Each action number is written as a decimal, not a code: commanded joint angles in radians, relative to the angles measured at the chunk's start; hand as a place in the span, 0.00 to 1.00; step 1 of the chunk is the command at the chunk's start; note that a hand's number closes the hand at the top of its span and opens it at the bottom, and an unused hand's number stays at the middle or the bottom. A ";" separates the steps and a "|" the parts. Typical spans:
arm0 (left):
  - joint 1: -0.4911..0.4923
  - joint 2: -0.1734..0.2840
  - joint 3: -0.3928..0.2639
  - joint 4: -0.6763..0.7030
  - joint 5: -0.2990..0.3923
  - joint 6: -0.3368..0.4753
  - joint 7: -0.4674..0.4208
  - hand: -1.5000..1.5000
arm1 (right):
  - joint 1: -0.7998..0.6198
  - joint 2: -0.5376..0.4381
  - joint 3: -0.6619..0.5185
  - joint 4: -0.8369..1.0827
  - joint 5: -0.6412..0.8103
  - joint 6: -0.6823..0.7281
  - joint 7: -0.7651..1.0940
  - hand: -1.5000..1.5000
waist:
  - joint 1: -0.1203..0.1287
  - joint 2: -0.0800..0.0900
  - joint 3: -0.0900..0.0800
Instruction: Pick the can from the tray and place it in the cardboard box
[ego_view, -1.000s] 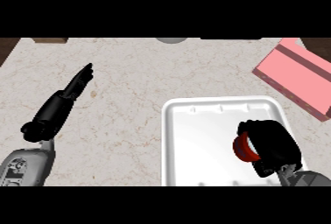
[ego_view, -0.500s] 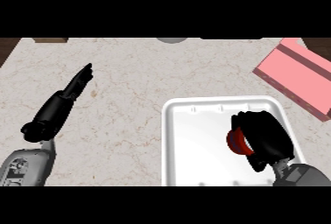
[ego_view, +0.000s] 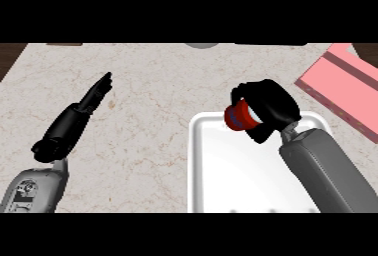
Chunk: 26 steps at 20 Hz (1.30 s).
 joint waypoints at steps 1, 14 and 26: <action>0.011 0.012 0.022 -0.026 0.013 -0.009 0.015 0.50 | -0.121 -0.021 -0.050 0.054 0.023 -0.050 -0.100 1.00 | -0.013 -0.005 0.000; 0.056 -0.001 0.011 -0.070 0.000 -0.011 0.039 0.50 | -0.216 -0.021 -0.430 -0.048 -0.054 -0.083 0.251 1.00 | -0.023 -0.008 -0.001; -0.001 -0.004 0.030 -0.015 0.008 -0.034 0.010 0.50 | -0.375 -0.311 -0.613 0.447 -0.045 -0.131 0.021 1.00 | -0.008 0.002 0.000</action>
